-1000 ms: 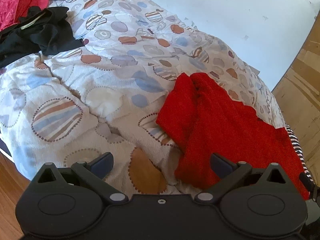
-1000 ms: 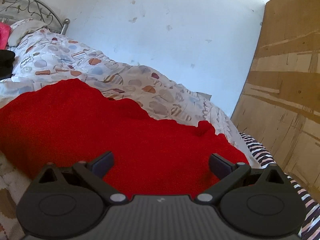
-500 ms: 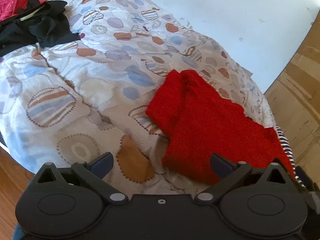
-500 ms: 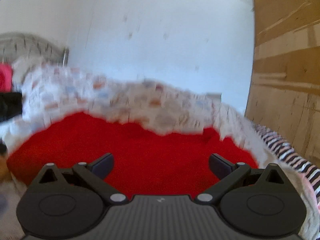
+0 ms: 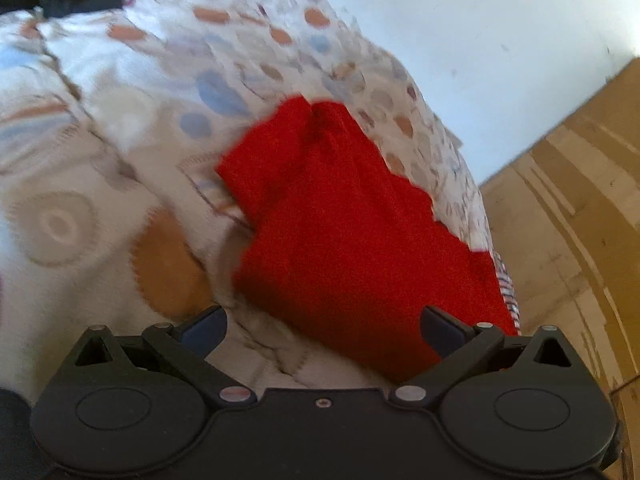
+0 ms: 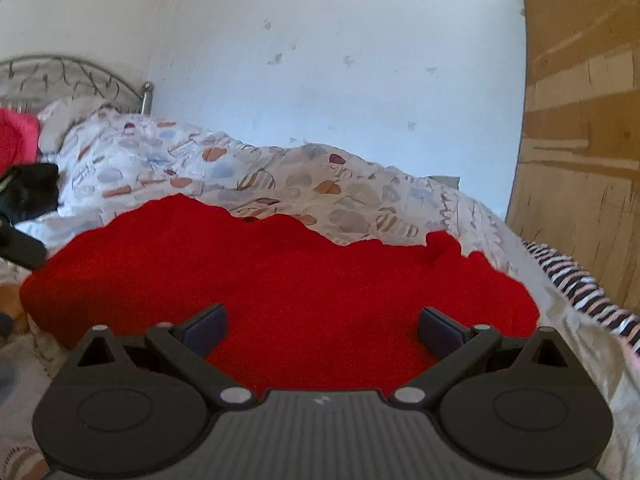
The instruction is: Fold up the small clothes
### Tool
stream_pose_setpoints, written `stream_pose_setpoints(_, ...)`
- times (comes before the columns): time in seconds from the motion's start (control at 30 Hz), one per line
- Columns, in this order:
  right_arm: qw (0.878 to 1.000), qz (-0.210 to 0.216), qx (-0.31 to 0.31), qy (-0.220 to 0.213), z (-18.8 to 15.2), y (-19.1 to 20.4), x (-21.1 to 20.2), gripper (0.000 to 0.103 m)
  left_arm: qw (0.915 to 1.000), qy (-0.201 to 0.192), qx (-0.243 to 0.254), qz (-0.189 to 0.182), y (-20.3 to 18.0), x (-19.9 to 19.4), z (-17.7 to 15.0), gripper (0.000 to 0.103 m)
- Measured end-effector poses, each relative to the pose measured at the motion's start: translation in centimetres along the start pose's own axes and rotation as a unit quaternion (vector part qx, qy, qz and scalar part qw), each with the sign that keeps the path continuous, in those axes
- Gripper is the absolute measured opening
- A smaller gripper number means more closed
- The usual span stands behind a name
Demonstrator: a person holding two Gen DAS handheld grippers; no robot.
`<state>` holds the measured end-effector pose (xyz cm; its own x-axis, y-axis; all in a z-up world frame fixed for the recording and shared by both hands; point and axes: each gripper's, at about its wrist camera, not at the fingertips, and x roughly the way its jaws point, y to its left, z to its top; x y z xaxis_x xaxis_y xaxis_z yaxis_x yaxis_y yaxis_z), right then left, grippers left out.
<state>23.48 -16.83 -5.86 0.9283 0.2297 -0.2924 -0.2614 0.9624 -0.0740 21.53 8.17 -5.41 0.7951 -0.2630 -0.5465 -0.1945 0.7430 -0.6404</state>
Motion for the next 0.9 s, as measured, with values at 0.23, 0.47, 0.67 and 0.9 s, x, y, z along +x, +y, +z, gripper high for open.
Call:
stream_pose_setpoints(0.23, 1.000, 0.012, 0.023, -0.015, -0.5, -0.7, 0.1, 0.103, 0.9999, 0.014, -0.004, 0.005, -1.5, 3.1, 0.8, 0.102)
stream_pose_setpoints(0.47, 0.999, 0.011, 0.024, -0.023, -0.8, -0.4, 0.0, 0.103, 0.9994, 0.000, -0.019, 0.027, -1.1, 3.6, 2.2, 0.102)
stream_pose_setpoints(0.67, 0.999, 0.010, 0.023, -0.026, -1.0, -0.3, -0.1, 0.103, 0.9986, -0.002, -0.035, 0.040, -0.9, 4.1, 2.8, 0.102)
stream_pose_setpoints(0.9, 0.999, 0.006, 0.023, -0.028, -1.0, -0.3, -0.3, 0.103, 0.9987, -0.002, -0.029, 0.042, -0.9, 4.2, 2.8, 0.102)
